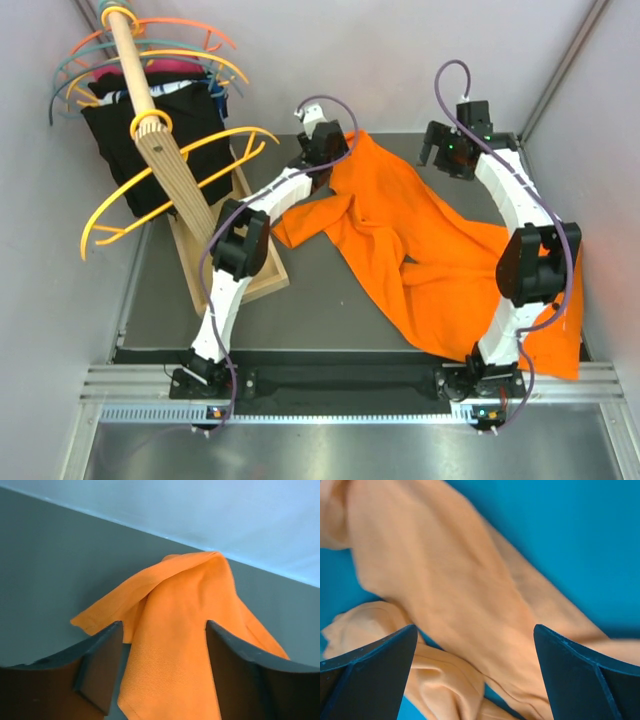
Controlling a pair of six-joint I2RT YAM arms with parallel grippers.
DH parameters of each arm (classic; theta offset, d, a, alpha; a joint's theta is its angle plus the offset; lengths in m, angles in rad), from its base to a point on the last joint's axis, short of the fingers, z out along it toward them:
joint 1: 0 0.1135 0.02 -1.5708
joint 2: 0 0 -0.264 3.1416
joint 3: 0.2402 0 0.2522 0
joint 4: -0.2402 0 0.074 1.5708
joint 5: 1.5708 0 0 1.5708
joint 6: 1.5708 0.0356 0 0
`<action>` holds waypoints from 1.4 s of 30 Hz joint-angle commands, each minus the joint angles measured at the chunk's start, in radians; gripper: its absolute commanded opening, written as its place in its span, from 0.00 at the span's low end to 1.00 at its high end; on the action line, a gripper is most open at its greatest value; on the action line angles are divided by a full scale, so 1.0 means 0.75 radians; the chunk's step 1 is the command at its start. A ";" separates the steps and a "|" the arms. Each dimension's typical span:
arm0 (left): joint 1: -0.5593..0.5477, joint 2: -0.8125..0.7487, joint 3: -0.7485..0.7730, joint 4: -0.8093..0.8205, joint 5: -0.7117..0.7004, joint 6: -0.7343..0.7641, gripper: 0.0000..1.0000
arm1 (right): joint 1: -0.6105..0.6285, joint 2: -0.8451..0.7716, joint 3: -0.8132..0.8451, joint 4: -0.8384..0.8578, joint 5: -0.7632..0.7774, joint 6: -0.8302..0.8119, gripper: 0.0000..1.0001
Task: Place the trousers on the hanger
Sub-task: Flatten out the trousers at the center of the board.
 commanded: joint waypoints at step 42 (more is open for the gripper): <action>0.001 0.164 0.202 0.056 -0.259 0.203 0.00 | 0.035 0.089 -0.184 0.166 -0.358 0.011 1.00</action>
